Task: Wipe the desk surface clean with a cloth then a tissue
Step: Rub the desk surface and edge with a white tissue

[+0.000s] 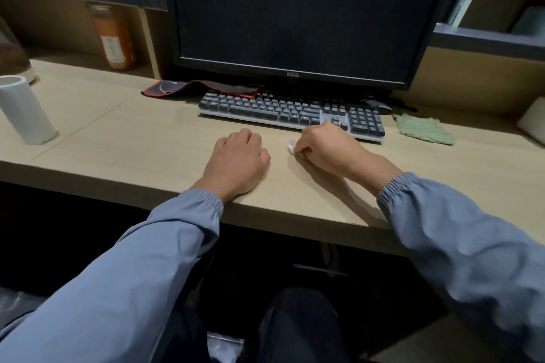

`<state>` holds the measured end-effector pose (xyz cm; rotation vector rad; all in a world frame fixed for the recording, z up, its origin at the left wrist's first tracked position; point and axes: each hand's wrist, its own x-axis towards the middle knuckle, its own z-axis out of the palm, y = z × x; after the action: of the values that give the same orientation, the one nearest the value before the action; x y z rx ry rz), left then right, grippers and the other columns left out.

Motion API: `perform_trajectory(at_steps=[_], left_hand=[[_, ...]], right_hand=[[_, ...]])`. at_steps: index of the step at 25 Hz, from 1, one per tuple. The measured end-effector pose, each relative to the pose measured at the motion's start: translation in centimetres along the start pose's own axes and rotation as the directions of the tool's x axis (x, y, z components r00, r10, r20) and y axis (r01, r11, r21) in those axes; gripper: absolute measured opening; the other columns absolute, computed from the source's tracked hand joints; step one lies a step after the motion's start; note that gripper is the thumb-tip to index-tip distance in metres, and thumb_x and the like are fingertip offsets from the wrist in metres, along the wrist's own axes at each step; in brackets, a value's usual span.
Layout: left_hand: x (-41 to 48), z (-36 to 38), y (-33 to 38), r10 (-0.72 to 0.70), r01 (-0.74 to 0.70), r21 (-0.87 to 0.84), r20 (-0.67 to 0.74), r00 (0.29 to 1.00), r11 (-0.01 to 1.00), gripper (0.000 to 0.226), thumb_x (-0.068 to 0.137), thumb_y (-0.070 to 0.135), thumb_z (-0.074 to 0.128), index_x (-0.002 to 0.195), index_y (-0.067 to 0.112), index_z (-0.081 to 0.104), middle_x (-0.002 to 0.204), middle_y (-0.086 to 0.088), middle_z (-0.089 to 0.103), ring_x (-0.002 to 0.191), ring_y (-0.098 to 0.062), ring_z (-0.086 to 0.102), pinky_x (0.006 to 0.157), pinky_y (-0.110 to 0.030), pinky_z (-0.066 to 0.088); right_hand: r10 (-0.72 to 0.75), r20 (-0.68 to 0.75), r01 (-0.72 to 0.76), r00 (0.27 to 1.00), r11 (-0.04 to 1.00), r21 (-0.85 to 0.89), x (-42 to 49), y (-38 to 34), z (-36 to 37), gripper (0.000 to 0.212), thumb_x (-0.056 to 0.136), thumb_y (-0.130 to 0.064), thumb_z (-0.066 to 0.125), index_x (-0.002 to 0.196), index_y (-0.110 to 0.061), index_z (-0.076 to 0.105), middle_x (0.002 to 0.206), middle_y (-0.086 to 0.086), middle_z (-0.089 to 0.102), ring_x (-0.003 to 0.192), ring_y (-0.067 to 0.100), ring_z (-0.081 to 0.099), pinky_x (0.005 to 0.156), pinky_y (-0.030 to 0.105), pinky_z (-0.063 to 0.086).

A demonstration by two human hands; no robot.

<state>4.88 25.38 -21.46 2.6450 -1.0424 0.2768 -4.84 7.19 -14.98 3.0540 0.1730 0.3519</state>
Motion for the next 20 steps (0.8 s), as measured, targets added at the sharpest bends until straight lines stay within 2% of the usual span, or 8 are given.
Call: perform_trajectory(at_steps=[2, 5, 7, 9, 11, 13, 17, 20], left_hand=[[0.1, 0.2, -0.2, 0.001, -0.001, 0.007, -0.002, 1.0, 1.0, 0.036, 0.106, 0.035, 0.032, 0.123, 0.013, 0.055, 0.122, -0.006, 0.056, 0.108, -0.026, 0.051, 0.101, -0.044, 0.041], [0.3, 0.4, -0.3, 0.01, -0.01, 0.005, -0.012, 1.0, 1.0, 0.039, 0.106, 0.036, 0.031, 0.125, 0.013, 0.056, 0.123, -0.006, 0.056, 0.11, -0.026, 0.052, 0.102, -0.045, 0.042], [0.4, 0.5, -0.3, 0.01, -0.01, 0.009, -0.01, 1.0, 1.0, 0.039, 0.106, 0.035, 0.03, 0.125, 0.013, 0.056, 0.122, -0.006, 0.056, 0.108, -0.026, 0.052, 0.102, -0.044, 0.042], [0.3, 0.6, -0.3, 0.016, -0.016, 0.016, -0.017, 1.0, 1.0, 0.039, 0.106, 0.035, 0.03, 0.124, 0.013, 0.056, 0.121, -0.006, 0.056, 0.107, -0.026, 0.052, 0.101, -0.044, 0.042], [0.3, 0.6, -0.3, 0.016, -0.015, 0.016, -0.019, 1.0, 1.0, 0.039, 0.105, 0.035, 0.029, 0.123, 0.013, 0.056, 0.121, -0.007, 0.056, 0.106, -0.026, 0.052, 0.101, -0.044, 0.042], [0.3, 0.5, -0.4, 0.016, -0.016, 0.011, -0.019, 1.0, 1.0, 0.038, 0.105, 0.035, 0.029, 0.122, 0.013, 0.056, 0.12, -0.006, 0.055, 0.107, -0.026, 0.051, 0.102, -0.045, 0.041], [0.3, 0.3, -0.3, 0.01, -0.01, 0.001, -0.021, 1.0, 1.0, 0.037, 0.105, 0.036, 0.03, 0.122, 0.015, 0.055, 0.12, -0.005, 0.054, 0.107, -0.025, 0.05, 0.103, -0.044, 0.04], [0.2, 0.2, -0.3, 0.006, -0.007, -0.003, -0.021, 1.0, 1.0, 0.036, 0.105, 0.037, 0.031, 0.121, 0.015, 0.055, 0.119, -0.004, 0.054, 0.108, -0.025, 0.05, 0.104, -0.044, 0.039]], right_hand=[[-0.081, -0.007, 0.081, 0.997, 0.996, 0.031, -3.0, -2.3, -0.3, 0.02, 0.094, -0.019, 0.06, 0.089, -0.022, 0.079, 0.084, -0.002, 0.066, 0.073, 0.018, 0.062, 0.067, 0.038, 0.055], [-0.226, -0.003, 0.224, 0.974, 0.967, 0.121, -9.2, -5.6, -1.4, 0.009, 0.091, -0.016, 0.067, 0.091, -0.017, 0.077, 0.082, 0.001, 0.062, 0.073, 0.021, 0.058, 0.057, 0.035, 0.047], [-0.267, -0.013, 0.266, 0.964, 0.957, 0.113, -10.5, -5.2, -1.5, 0.011, 0.09, -0.012, 0.068, 0.097, -0.015, 0.076, 0.086, 0.002, 0.064, 0.076, 0.024, 0.058, 0.057, 0.035, 0.047], [-0.265, -0.023, 0.265, 0.964, 0.954, 0.141, -9.7, -4.4, -1.2, 0.013, 0.093, -0.017, 0.064, 0.096, -0.016, 0.076, 0.086, 0.002, 0.064, 0.076, 0.025, 0.06, 0.059, 0.034, 0.049], [-0.228, -0.039, 0.231, 0.973, 0.963, 0.141, -7.7, -3.5, -0.9, 0.022, 0.095, -0.023, 0.058, 0.091, -0.017, 0.078, 0.082, 0.001, 0.064, 0.072, 0.022, 0.06, 0.06, 0.034, 0.05], [-0.132, -0.045, 0.136, 0.99, 0.987, 0.082, -4.5, -1.4, -0.2, 0.02, 0.093, -0.016, 0.06, 0.09, -0.018, 0.08, 0.081, 0.0, 0.065, 0.07, 0.021, 0.062, 0.064, 0.033, 0.052], [0.113, -0.015, -0.114, 0.993, 0.989, -0.092, 2.1, 3.7, 2.0, 0.024, 0.087, 0.0, 0.054, 0.084, -0.011, 0.075, 0.087, 0.013, 0.069, 0.081, 0.037, 0.065, 0.068, 0.042, 0.056], [0.143, 0.034, -0.134, 0.989, 0.973, -0.186, 3.8, 3.4, 2.4, 0.018, 0.086, 0.002, 0.051, 0.082, -0.008, 0.066, 0.089, 0.008, 0.064, 0.079, 0.032, 0.061, 0.061, 0.036, 0.045]])
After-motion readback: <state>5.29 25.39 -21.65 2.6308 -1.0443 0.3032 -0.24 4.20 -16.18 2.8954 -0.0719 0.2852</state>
